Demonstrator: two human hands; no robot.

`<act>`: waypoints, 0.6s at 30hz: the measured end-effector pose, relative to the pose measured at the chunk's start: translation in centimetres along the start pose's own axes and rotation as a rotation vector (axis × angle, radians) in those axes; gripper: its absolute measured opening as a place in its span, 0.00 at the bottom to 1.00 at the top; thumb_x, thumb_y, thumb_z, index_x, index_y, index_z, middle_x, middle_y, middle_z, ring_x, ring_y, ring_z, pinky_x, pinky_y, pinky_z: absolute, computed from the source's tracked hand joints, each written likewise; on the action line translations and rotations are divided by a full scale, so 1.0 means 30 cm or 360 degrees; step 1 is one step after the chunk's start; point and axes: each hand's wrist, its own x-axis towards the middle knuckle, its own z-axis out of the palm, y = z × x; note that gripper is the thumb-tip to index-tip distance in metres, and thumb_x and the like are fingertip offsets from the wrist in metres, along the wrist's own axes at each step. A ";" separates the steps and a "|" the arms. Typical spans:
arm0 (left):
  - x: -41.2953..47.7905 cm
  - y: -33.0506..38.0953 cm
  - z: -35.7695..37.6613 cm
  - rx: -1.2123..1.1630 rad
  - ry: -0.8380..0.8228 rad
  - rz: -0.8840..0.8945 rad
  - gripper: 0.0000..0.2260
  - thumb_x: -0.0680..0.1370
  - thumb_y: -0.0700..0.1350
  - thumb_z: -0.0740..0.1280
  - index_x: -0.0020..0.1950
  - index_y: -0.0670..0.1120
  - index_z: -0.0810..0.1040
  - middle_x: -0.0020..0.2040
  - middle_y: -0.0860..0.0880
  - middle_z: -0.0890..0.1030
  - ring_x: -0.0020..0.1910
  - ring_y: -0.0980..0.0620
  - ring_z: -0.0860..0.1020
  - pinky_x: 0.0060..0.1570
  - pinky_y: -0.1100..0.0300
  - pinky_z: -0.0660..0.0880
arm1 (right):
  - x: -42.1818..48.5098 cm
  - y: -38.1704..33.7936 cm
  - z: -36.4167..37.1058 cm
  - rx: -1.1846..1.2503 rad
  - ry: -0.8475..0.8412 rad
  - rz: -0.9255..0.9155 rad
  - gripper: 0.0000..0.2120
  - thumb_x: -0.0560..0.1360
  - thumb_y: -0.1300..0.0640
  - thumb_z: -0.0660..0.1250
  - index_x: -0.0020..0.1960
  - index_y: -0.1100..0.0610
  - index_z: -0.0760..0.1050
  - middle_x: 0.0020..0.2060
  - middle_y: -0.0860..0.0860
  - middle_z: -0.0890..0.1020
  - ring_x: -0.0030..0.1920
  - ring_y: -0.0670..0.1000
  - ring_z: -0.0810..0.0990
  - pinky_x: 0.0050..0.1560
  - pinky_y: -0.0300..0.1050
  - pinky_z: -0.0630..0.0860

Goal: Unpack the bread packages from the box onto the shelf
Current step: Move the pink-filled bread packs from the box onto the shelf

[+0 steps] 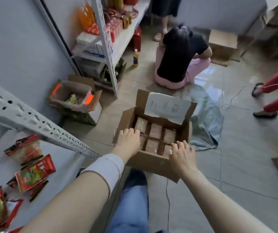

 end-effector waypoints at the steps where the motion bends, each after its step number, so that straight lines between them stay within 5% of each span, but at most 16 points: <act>1: 0.059 -0.019 0.014 -0.0020 -0.0056 -0.0001 0.18 0.79 0.46 0.58 0.68 0.44 0.65 0.66 0.42 0.72 0.65 0.42 0.70 0.64 0.49 0.66 | 0.044 -0.008 0.023 -0.0007 -0.0063 0.0033 0.19 0.78 0.56 0.54 0.68 0.57 0.64 0.69 0.55 0.66 0.72 0.57 0.59 0.69 0.57 0.61; 3: 0.179 -0.053 0.048 -0.0007 -0.0165 0.0010 0.17 0.79 0.47 0.59 0.68 0.44 0.65 0.65 0.42 0.72 0.65 0.42 0.70 0.63 0.49 0.66 | 0.133 -0.032 0.074 0.0016 -0.0112 0.0083 0.18 0.75 0.57 0.60 0.65 0.58 0.69 0.66 0.56 0.71 0.70 0.59 0.65 0.66 0.59 0.65; 6: 0.344 -0.083 0.127 -0.0051 -0.0331 -0.0001 0.19 0.79 0.49 0.60 0.68 0.44 0.65 0.66 0.42 0.71 0.65 0.42 0.69 0.64 0.50 0.66 | 0.254 -0.072 0.169 0.0128 -0.0216 0.0127 0.17 0.60 0.60 0.76 0.47 0.60 0.80 0.47 0.58 0.83 0.53 0.62 0.80 0.47 0.61 0.78; 10: 0.607 -0.079 0.319 -0.0235 -0.0474 -0.0042 0.21 0.79 0.49 0.60 0.70 0.43 0.62 0.66 0.42 0.69 0.66 0.42 0.69 0.63 0.51 0.66 | 0.459 -0.123 0.384 0.0445 -0.0412 0.0181 0.23 0.51 0.54 0.82 0.43 0.61 0.81 0.39 0.57 0.83 0.43 0.61 0.83 0.36 0.53 0.80; 14: 0.908 -0.080 0.600 -0.0579 -0.0491 -0.0349 0.29 0.79 0.47 0.61 0.76 0.43 0.51 0.69 0.38 0.63 0.68 0.39 0.66 0.66 0.49 0.63 | 0.703 -0.203 0.621 0.0809 -0.0725 0.0293 0.23 0.75 0.48 0.64 0.63 0.61 0.68 0.57 0.57 0.76 0.59 0.59 0.75 0.56 0.50 0.72; 18: 1.144 -0.101 0.818 -0.0719 -0.0321 -0.0653 0.34 0.79 0.45 0.61 0.77 0.46 0.43 0.73 0.41 0.58 0.70 0.41 0.62 0.68 0.49 0.60 | 0.882 -0.305 0.884 0.1282 -0.0990 0.0538 0.25 0.75 0.49 0.64 0.64 0.64 0.65 0.60 0.60 0.74 0.60 0.59 0.74 0.56 0.46 0.71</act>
